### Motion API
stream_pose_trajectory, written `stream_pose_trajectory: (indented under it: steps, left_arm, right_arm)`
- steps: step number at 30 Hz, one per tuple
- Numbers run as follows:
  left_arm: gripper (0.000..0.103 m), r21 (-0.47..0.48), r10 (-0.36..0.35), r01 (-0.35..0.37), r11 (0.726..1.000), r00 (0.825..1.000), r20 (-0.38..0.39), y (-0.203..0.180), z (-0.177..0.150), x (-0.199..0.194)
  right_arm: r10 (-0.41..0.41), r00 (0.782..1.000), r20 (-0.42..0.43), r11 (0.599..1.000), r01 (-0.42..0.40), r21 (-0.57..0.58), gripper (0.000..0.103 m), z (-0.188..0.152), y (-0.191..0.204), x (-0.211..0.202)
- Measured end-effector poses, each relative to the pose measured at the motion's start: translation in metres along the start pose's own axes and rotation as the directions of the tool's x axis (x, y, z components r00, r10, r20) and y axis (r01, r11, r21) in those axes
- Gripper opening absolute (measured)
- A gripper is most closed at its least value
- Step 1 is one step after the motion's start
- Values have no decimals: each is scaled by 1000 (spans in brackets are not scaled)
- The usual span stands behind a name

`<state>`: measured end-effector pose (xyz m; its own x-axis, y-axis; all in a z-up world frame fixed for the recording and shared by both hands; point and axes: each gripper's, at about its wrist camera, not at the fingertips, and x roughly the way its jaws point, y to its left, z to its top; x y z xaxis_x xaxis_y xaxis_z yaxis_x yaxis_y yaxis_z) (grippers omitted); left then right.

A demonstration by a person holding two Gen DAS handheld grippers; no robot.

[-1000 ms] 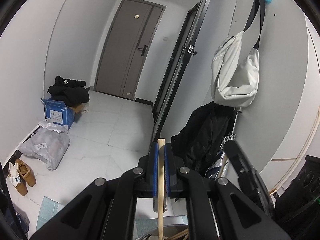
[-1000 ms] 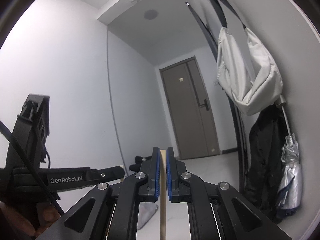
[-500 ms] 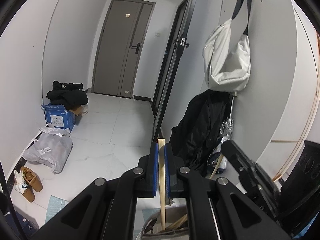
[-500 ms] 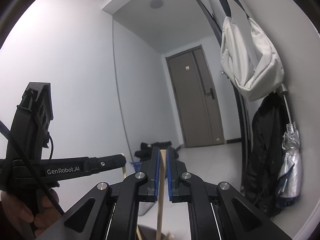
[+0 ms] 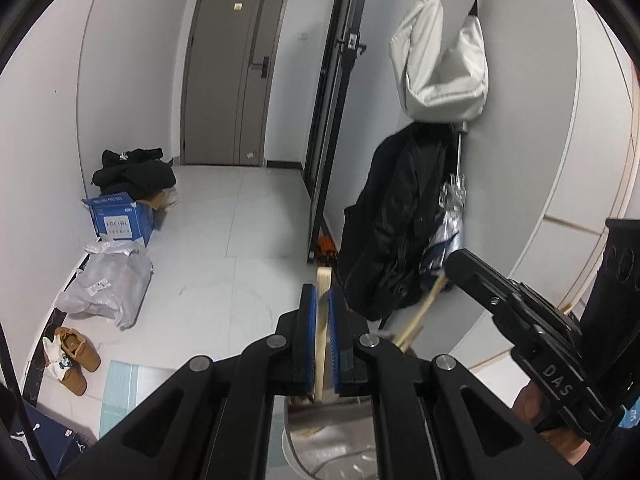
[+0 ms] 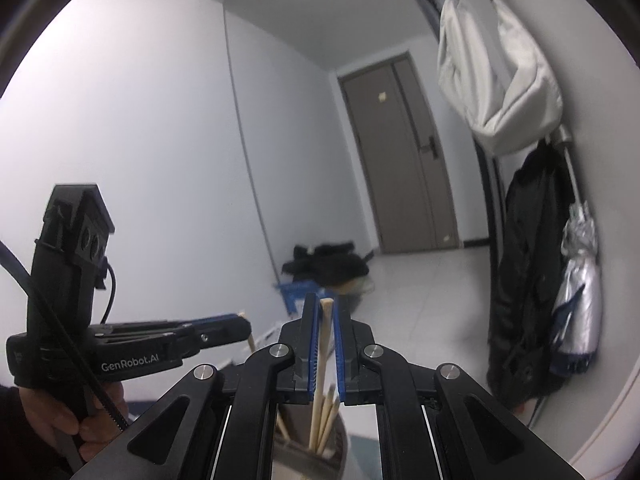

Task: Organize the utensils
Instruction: 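Open both tools to drop the chopsticks into the holder, then move both tools back over the last chopsticks on the tablecloth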

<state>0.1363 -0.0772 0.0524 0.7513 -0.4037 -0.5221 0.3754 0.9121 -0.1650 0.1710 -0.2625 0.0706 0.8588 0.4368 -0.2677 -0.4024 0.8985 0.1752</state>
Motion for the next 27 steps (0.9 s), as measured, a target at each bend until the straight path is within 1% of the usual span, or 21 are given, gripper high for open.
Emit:
stream_pose_trajectory:
  steps: [2,5,7,9,12,13,14,15,16,17,18,19,20,23,25,27]
  left_arm:
    - [3,10,7,-7,1000,1000,-11,-3,-3,0]
    - [3,4,-5,5,1000,999,-54,-2,-9,4]
    - [3,-21,-14,12,1000,996,-88,1,-11,7]
    - [3,-47,-17,12,999,995,-99,6,-13,4]
    - [3,-99,-6,-5,995,994,-112,15,-14,-1]
    - [6,-111,15,-28,993,994,-111,17,-14,-6]
    - [15,-113,33,-45,993,993,-110,17,-15,-7]
    - [22,-117,58,-71,991,992,-110,18,-15,-12]
    - [35,-127,71,-84,988,992,-103,19,-16,-18]
    - [45,-137,73,-86,987,993,-95,20,-18,-22]
    - [49,-149,74,-86,985,994,-80,21,-19,-30]
    - [54,-153,81,-91,984,994,-72,21,-19,-34]
    - [56,-154,99,-107,982,993,-60,20,-21,-42]
    - [60,-143,176,-183,973,983,-59,19,-26,-54]
    - [61,-146,184,-190,971,982,-53,18,-30,-63]
    - [64,-146,209,-215,966,976,-54,18,-32,-69]
  right_arm:
    - [-3,1000,-28,1000,3,-8,6,-4,0,2]
    - [22,997,-68,1000,-22,2,6,-10,0,3]
    - [28,996,-90,1000,-28,-2,6,-14,1,3]
    - [53,992,-114,999,-52,8,8,-16,0,4]
    - [40,990,-137,999,-38,18,9,-20,1,3]
    - [39,989,-143,999,-36,27,9,-20,0,3]
    - [35,989,-146,999,-29,41,9,-21,-1,1]
    - [35,988,-148,998,-27,55,11,-21,-2,-1]
    - [24,987,-156,997,-13,73,16,-21,-3,-3]
    - [19,987,-157,996,-5,86,21,-21,-4,-5]
    - [20,988,-154,995,-5,97,28,-20,-4,-8]
    - [19,989,-145,995,-4,104,31,-19,-2,-14]
    - [14,990,-137,994,1,107,32,-18,0,-19]
    - [8,993,-120,993,6,115,43,-16,9,-33]
    - [4,993,-118,993,9,114,51,-15,19,-40]
    - [3,993,-118,994,10,107,56,-16,30,-47]
